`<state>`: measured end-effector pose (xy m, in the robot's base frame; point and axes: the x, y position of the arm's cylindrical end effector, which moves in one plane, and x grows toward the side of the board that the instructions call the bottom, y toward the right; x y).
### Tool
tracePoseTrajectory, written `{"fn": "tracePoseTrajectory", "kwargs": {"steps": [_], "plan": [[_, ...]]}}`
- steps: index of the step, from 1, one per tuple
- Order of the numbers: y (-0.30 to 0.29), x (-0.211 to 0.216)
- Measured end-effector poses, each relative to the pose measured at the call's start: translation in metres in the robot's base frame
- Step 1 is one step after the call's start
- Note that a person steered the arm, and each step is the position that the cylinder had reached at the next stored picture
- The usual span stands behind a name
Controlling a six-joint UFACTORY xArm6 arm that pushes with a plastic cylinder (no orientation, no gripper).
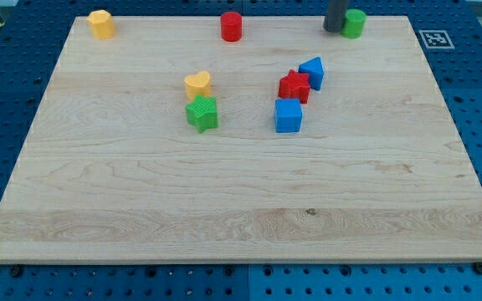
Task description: Point at blue cube
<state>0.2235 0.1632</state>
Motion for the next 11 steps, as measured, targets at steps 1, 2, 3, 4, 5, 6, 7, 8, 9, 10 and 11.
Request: {"fn": "tracePoseTrajectory", "kwargs": {"steps": [1,2,3,4,5,6,7,8,9,10,11], "plan": [[0.022,-0.001],[0.042,-0.003],[0.041,-0.003],[0.012,0.024],[0.000,0.055],[-0.003,0.057],[-0.003,0.057],[-0.003,0.066],[-0.003,0.107],[-0.005,0.169],[-0.014,0.200]]}}
